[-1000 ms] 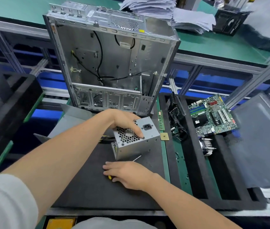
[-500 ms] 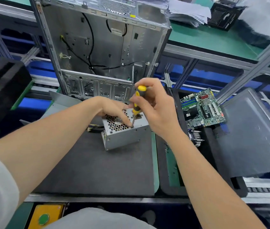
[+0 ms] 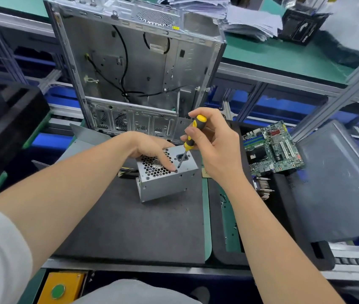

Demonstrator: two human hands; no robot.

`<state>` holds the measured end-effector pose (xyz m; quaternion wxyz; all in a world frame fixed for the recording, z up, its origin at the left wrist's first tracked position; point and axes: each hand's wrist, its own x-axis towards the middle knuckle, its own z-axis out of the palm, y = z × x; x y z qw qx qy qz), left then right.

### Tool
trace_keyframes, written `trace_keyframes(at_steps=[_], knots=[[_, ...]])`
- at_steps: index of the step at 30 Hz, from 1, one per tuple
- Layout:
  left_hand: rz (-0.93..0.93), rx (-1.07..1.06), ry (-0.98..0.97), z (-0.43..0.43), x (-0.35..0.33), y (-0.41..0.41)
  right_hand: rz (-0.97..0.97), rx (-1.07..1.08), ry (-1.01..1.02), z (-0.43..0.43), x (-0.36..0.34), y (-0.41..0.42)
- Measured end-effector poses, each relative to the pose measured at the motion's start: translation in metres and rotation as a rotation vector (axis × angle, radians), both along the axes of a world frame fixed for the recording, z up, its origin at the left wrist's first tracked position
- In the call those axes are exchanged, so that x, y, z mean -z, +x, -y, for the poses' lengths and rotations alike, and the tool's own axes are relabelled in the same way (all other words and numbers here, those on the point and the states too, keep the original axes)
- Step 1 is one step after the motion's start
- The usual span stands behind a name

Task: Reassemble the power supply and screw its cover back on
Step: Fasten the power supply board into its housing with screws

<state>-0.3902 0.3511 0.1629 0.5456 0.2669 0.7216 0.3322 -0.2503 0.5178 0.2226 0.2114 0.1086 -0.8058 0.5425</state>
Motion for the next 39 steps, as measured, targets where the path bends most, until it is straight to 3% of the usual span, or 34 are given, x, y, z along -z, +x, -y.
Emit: trace_keyframes(at_steps=[9,22,39], knots=[[-0.047,-0.036,0.001,0.000,-0.002,0.003,0.004,0.016,0.090,0.001,0.007,0.002],[-0.067,-0.078,0.004,-0.001,-0.001,0.003,0.078,-0.157,0.272,0.001,-0.008,0.000],[-0.082,-0.058,-0.006,0.000,-0.001,0.002,0.078,-0.156,0.208,0.001,-0.009,0.004]])
